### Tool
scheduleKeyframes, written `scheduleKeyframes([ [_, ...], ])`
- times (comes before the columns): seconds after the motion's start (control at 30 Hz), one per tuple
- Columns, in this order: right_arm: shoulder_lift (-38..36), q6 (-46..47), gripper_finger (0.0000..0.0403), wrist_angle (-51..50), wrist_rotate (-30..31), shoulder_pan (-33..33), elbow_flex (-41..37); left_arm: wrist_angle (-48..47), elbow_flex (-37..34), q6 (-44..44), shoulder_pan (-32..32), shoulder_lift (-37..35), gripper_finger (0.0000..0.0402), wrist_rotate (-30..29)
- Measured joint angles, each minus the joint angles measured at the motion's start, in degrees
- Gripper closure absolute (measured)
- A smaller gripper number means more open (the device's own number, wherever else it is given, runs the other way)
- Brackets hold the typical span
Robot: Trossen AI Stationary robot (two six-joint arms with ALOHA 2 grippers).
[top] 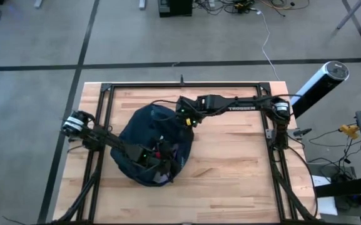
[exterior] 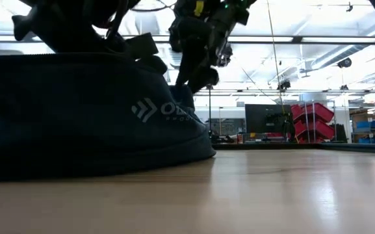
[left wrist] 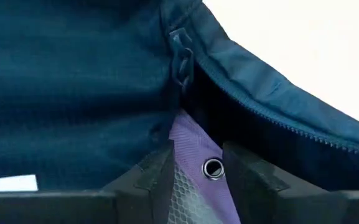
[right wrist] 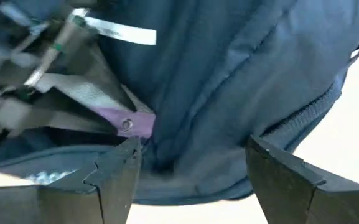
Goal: Unpack backpack
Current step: Close the black backpack
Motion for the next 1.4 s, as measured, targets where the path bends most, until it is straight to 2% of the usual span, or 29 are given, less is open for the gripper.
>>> scheduleKeyframes([
  [0.13, 2.7, -0.7, 0.0205, -0.1, 0.2, 0.0, 0.0, 0.3, 0.0, 4.7, 0.0, -0.8, 0.0254, 1.7],
  [0.2, 2.9, -1.4, 0.0257, 0.0, 0.3, 0.0, 0.0, 0.3, 0.0, 6.0, 0.0, -0.9, 0.0249, 3.0],
  [0.3, 2.4, -3.0, 0.0356, 1.3, 0.3, 0.0, 0.0, 0.7, 0.0, 6.7, 0.0, -1.1, 0.0242, 3.5],
  [0.37, 1.3, -4.4, 0.0388, 2.1, 0.4, 0.0, 0.0, 2.1, 0.0, 6.7, 0.0, -1.6, 0.0237, 3.7],
  [0.53, -1.9, -5.7, 0.0395, 4.3, 1.9, 0.0, 0.1, 4.0, 0.0, 6.6, 0.1, -5.5, 0.0228, 3.4],
  [0.77, -6.7, -8.2, 0.0402, 6.2, 2.9, 0.0, 0.1, 3.6, 0.0, 9.8, 0.3, -12.2, 0.0228, -4.1],
  [1.03, -8.3, -8.2, 0.0402, 6.9, 2.7, 0.1, 0.1, 5.9, 0.0, 14.6, 1.6, -10.1, 0.0235, -4.4],
  [1.27, -8.3, -8.6, 0.0403, 6.9, 2.7, 0.6, 0.1, 11.4, 0.0, 17.1, 2.4, -9.5, 0.0216, -10.8],
  [1.4, -8.3, -8.6, 0.0403, 6.9, 2.4, 0.9, 0.1, 12.4, 0.0, 17.2, 3.0, -9.5, 0.0208, -11.1],
])
